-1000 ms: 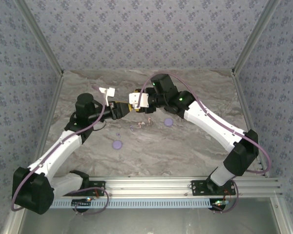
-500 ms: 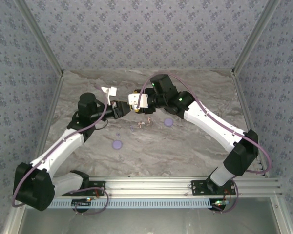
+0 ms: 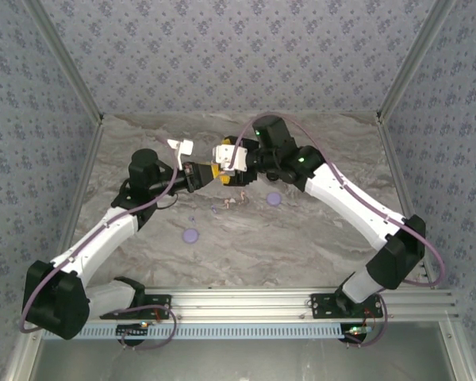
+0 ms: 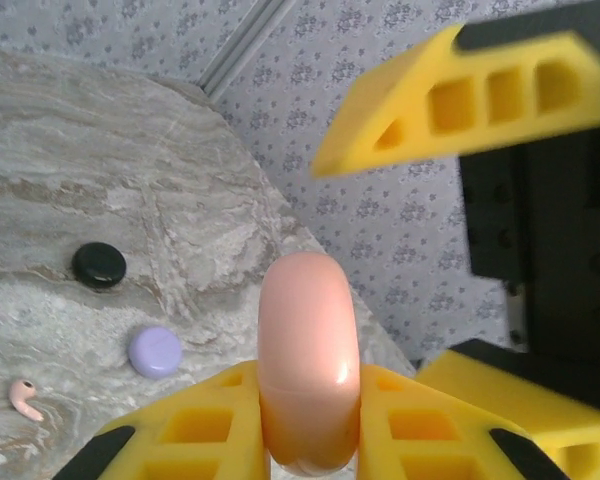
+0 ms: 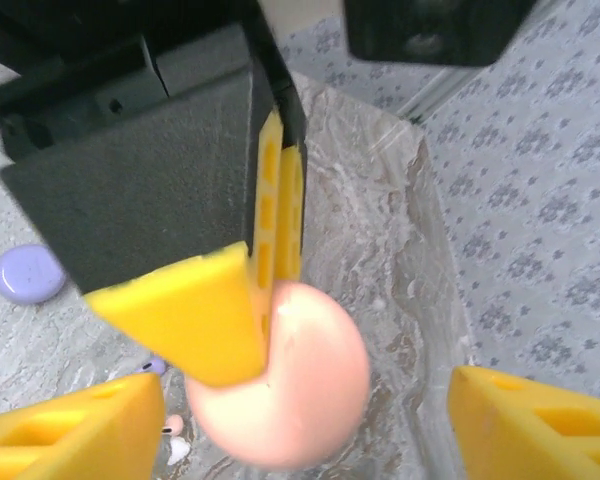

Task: Insert the wireless bluetooth earbuds into the charging case

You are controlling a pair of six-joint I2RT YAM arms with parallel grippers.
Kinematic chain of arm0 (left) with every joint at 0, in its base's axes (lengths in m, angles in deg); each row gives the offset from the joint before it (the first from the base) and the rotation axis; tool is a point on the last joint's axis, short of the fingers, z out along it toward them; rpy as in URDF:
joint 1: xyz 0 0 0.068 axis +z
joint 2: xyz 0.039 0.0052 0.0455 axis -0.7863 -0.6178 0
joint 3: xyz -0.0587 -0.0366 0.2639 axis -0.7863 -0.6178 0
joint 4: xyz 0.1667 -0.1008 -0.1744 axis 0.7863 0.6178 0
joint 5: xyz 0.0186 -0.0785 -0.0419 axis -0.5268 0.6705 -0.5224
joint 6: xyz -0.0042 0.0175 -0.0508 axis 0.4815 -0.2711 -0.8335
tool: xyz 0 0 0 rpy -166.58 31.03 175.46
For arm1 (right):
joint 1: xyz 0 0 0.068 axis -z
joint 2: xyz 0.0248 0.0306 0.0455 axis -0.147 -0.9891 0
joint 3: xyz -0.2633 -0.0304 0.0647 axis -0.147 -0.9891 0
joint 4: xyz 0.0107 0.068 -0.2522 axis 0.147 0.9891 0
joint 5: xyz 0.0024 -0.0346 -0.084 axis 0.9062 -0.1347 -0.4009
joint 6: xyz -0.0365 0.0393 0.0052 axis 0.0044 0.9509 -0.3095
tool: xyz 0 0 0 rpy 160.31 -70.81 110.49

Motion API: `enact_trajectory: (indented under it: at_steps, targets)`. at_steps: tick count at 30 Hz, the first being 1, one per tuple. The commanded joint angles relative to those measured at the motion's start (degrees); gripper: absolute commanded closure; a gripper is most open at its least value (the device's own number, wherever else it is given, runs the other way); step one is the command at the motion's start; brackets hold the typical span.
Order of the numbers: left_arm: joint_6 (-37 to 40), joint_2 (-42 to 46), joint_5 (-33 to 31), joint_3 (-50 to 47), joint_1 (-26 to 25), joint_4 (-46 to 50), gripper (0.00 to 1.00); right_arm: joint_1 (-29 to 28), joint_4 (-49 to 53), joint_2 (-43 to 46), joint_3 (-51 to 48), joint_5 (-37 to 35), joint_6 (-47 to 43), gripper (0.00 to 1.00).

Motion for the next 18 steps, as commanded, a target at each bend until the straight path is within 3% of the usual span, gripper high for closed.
enact_trajectory:
  at_steps: [1,6,10,18]
  targets:
    - [6.2,1.6,-1.7,2.6,-1.5,-0.8,0.83,1.8,-1.5,6.6,-2.7,6.3,7.5,0.18]
    - [18.8,2.8,-5.2,2.9,-6.4,-0.1,0.85,5.9,-8.0,13.3,-10.2,10.5,19.2,0.11]
    - [28.6,4.5,-8.4,2.2,-10.3,-0.7,0.88,8.5,-11.1,16.6,-14.5,9.6,25.8,0.11]
    - [33.1,4.4,-9.5,2.2,-12.5,-1.6,0.93,8.8,-11.4,16.9,-16.1,8.7,26.7,0.11]
